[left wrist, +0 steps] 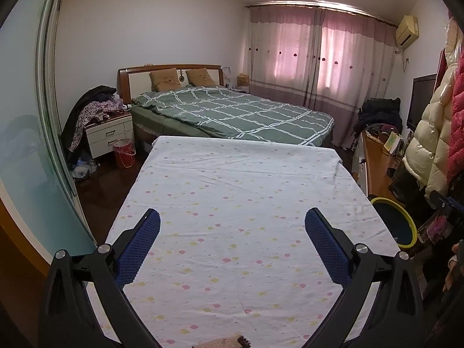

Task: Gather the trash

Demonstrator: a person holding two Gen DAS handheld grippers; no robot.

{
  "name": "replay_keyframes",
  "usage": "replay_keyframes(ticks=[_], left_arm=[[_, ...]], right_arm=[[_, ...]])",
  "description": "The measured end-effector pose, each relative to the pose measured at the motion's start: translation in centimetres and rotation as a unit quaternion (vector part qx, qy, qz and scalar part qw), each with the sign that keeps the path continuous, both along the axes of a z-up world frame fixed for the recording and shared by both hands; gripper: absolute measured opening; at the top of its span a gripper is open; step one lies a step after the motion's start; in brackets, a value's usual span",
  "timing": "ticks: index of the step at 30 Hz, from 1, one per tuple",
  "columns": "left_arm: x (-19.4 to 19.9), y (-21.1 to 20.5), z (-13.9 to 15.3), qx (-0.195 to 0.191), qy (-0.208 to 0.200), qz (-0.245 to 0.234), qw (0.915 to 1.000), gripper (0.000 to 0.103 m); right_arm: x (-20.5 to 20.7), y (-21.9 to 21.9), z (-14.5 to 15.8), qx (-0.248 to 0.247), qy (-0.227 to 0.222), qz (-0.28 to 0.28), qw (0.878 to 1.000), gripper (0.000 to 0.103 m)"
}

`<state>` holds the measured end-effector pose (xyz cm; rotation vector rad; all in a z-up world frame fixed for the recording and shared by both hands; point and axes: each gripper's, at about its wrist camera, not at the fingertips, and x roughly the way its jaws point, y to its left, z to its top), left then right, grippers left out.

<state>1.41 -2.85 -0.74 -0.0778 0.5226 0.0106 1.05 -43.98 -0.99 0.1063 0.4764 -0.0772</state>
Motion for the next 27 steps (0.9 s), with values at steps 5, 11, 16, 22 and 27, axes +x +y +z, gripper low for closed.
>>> replay_keyframes(ticks=[5, 11, 16, 22, 27], left_arm=[[-0.2, 0.3, -0.1, 0.003, -0.002, 0.007, 1.0000, 0.098], [-0.1, 0.6, -0.3, 0.002, -0.001, 0.013, 0.9999, 0.098], [0.0, 0.9, -0.6, 0.001, 0.002, 0.016, 0.9999, 0.098], [0.0, 1.0, -0.8, -0.001, 0.002, 0.016, 0.9999, 0.098], [-0.1, 1.0, -0.9, 0.000, 0.001, 0.017, 0.9999, 0.098]], right_arm=[[0.5, 0.4, -0.1, -0.003, 0.003, 0.005, 1.000, 0.091], [0.9, 1.0, -0.3, -0.004, 0.007, 0.012, 1.000, 0.091], [1.3, 1.3, -0.6, -0.004, 0.011, 0.017, 1.000, 0.091], [1.5, 1.4, -0.7, -0.002, 0.014, 0.019, 1.000, 0.091], [1.6, 1.4, -0.9, -0.001, 0.015, 0.019, 1.000, 0.091]])
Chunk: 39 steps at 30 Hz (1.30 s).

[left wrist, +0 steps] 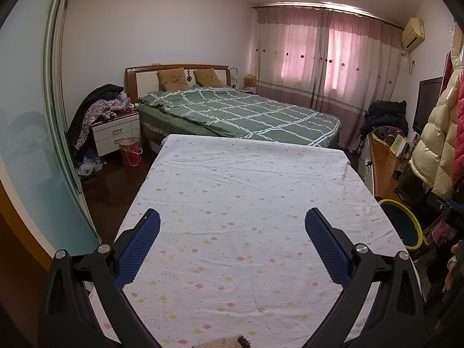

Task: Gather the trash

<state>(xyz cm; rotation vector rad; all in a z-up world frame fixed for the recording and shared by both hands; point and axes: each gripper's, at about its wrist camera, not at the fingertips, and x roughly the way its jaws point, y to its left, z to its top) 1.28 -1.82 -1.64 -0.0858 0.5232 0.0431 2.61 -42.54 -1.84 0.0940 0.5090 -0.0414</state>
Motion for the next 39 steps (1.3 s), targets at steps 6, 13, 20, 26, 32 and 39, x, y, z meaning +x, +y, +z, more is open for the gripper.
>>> replay_keyframes(ticks=[6, 13, 20, 26, 32, 39], left_arm=[[-0.05, 0.10, -0.07, 0.000, 0.001, -0.001, 1.0000, 0.098], [0.01, 0.21, -0.17, 0.001, 0.003, -0.004, 1.0000, 0.098], [0.36, -0.05, -0.23, 0.001, 0.008, -0.005, 1.0000, 0.098], [0.53, -0.17, -0.35, 0.003, 0.009, -0.006, 0.9999, 0.098], [0.53, -0.08, -0.41, 0.002, 0.010, -0.006, 0.9999, 0.098], [0.59, -0.07, -0.50, 0.003, 0.010, -0.005, 0.9999, 0.098]], right_arm=[[0.07, 0.01, -0.05, 0.001, 0.000, 0.000, 1.000, 0.091], [0.15, 0.12, -0.25, 0.003, 0.001, 0.002, 1.000, 0.092], [0.32, 0.27, -0.45, 0.004, 0.003, 0.003, 1.000, 0.092], [0.31, 0.28, -0.45, 0.004, 0.004, 0.003, 1.000, 0.092], [0.35, 0.22, -0.43, 0.004, 0.005, 0.003, 1.000, 0.092], [0.38, 0.31, -0.52, 0.004, 0.004, 0.003, 1.000, 0.092]])
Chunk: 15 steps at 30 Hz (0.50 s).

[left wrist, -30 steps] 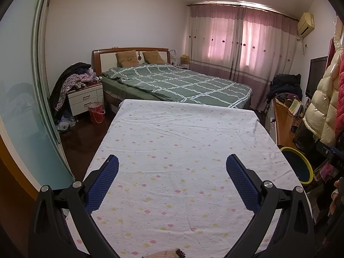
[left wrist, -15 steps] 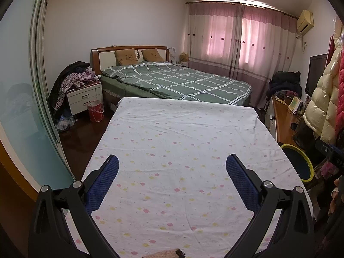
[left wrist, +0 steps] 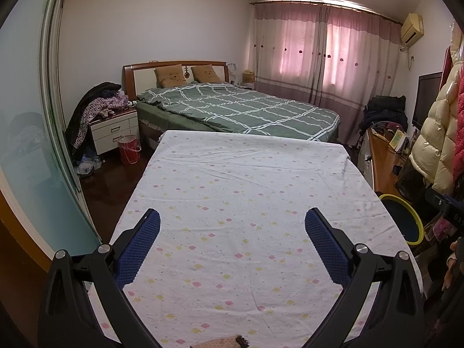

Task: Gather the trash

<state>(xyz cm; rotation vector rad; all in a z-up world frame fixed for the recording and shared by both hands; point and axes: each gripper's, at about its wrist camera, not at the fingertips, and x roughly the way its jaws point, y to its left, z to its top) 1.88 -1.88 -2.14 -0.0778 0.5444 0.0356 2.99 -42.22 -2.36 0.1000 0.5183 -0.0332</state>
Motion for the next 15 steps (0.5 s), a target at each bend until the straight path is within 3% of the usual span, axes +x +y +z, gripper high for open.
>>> replay_keyframes(ticks=[15], left_arm=[[0.08, -0.08, -0.21, 0.003, 0.001, -0.005, 1.0000, 0.098]], right_arm=[[0.05, -0.06, -0.02, 0.001, 0.001, 0.000, 1.000, 0.092]])
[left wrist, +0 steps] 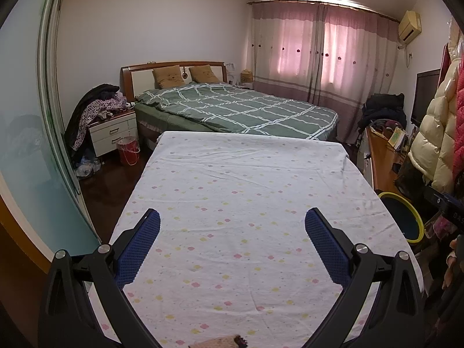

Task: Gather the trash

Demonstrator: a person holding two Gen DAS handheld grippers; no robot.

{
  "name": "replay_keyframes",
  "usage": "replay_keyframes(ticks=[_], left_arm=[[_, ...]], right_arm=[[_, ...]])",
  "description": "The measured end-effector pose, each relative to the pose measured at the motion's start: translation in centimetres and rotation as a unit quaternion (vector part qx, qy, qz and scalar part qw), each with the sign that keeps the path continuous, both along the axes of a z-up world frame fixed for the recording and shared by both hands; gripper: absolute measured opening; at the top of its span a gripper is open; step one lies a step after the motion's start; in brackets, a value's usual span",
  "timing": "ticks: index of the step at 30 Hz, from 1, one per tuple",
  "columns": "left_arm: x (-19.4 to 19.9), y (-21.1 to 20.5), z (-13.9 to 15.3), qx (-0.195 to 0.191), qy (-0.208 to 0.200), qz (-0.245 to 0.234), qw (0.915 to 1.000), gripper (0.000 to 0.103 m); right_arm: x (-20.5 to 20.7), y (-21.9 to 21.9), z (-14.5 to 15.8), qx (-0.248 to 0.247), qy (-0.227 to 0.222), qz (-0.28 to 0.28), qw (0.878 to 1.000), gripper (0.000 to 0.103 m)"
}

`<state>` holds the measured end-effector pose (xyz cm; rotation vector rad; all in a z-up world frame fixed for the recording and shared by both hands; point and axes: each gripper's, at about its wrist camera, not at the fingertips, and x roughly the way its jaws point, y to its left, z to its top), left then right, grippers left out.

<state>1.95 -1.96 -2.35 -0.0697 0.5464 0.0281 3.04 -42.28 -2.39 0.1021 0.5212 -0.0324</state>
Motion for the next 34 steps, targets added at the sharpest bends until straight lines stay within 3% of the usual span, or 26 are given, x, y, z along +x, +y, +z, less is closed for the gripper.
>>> replay_keyframes(ticks=[25, 30, 34], left_arm=[[1.1, 0.0, -0.3, 0.006, 0.004, -0.009, 0.9999, 0.098], [4.6, 0.7, -1.3, -0.011, 0.038, -0.013, 0.9991, 0.098], [9.8, 1.7, -3.3, 0.013, 0.063, 0.009, 0.9979, 0.098]], right_arm=[[0.3, 0.3, -0.7, 0.000, 0.005, 0.003, 1.000, 0.092], [2.5, 0.7, -1.1, 0.005, 0.015, 0.022, 1.000, 0.095], [6.7, 1.8, -2.3, 0.002, 0.037, 0.039, 0.999, 0.096]])
